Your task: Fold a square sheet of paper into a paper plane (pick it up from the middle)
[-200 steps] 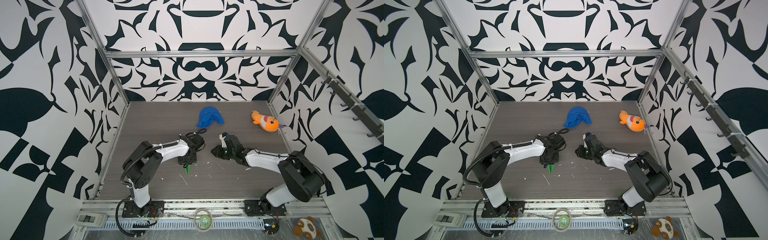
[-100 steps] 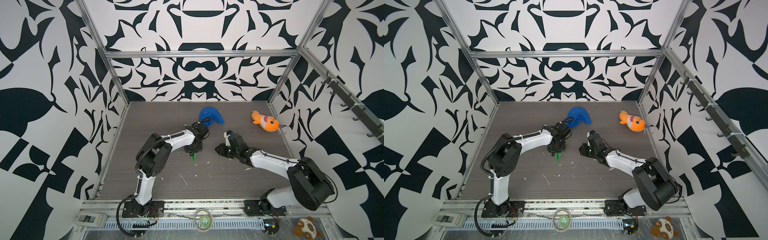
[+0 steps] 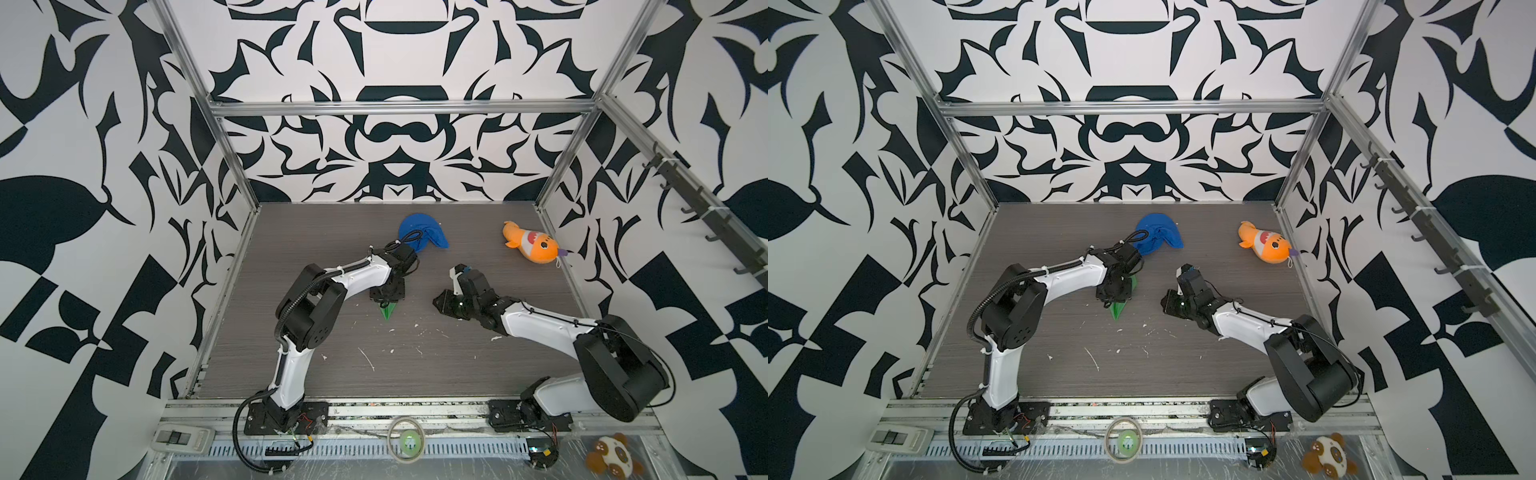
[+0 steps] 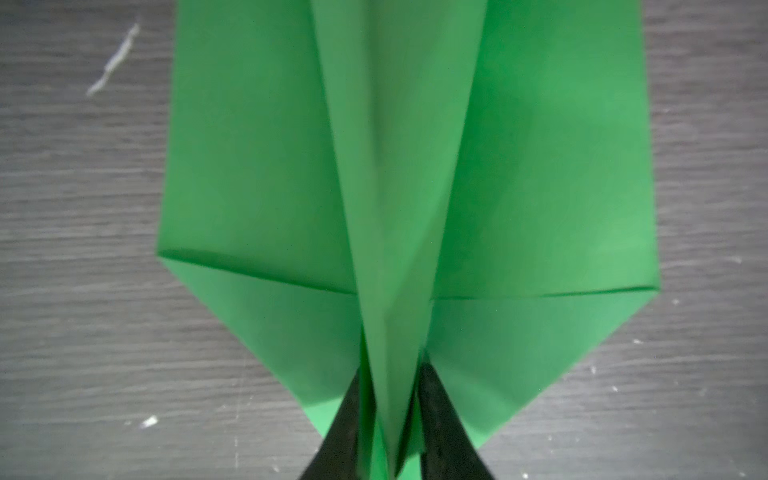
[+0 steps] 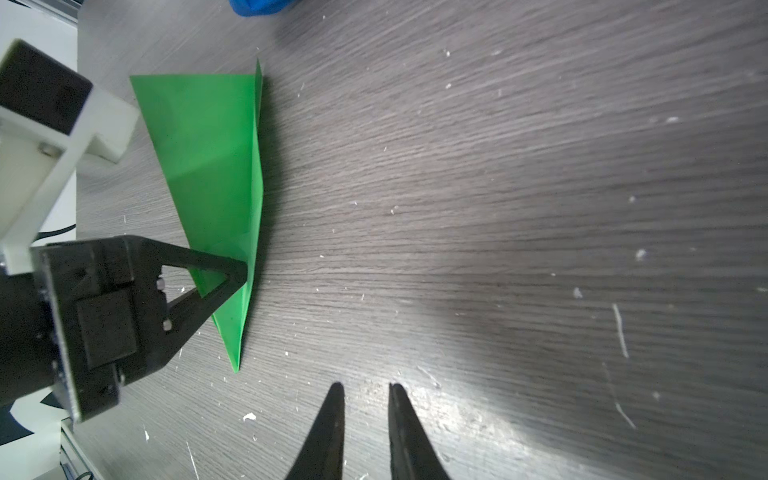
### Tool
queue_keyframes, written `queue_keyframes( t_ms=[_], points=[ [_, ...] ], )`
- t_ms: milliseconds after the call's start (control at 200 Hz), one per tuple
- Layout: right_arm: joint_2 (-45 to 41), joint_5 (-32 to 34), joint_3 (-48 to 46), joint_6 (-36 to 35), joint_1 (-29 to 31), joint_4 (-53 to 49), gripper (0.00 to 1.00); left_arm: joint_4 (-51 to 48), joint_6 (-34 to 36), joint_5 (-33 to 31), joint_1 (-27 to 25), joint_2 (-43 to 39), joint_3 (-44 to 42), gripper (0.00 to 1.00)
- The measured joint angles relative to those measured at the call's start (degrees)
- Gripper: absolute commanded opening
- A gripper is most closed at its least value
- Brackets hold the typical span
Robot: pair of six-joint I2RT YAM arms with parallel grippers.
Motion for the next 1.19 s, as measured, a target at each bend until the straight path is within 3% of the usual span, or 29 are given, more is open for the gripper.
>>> queue_keyframes(
  t_ms=[215,405,600,625,720,815,930,1050,1195],
  points=[
    [-2.3,1.2,2.8,-1.8,-0.6,-4.5,0.4,-1.6,0.7,-0.2,0.0,-3.3,0.6,0.44],
    [-7.8,6.0,8.9,-6.0,-1.5,-9.7,0.58,-3.0,1.5,-2.2,0.4,-14.6,0.4,0.59],
    [-14.2,18.2,14.2,-15.3,-2.1,-14.8,0.87,0.4,2.3,-6.4,4.3,-29.6,-6.4,0.84],
    [-15.1,20.2,14.4,-17.2,-2.2,-15.0,0.88,1.2,2.1,-7.3,5.2,-31.6,-8.2,0.84],
    [-18.1,28.5,14.5,-22.5,-2.9,-15.2,0.89,4.8,2.4,-10.8,10.1,-39.5,-15.8,1.0],
    [-21.0,36.4,11.8,-27.5,-4.1,-11.3,0.91,9.4,3.2,-14.3,15.5,-47.6,-24.6,0.99],
    [-25.0,43.5,1.6,-33.2,-6.5,-1.0,0.92,16.5,4.5,-19.1,21.5,-57.6,-35.8,0.99],
    [-24.8,46.8,-9.4,-36.8,-10.8,7.8,0.92,26.0,8.4,-22.8,26.1,-65.3,-46.7,0.99],
    [-20.3,47.3,-14.0,-37.9,-16.2,13.3,0.93,38.2,15.3,-25.0,30.3,-68.3,-57.3,0.99]
  ],
)
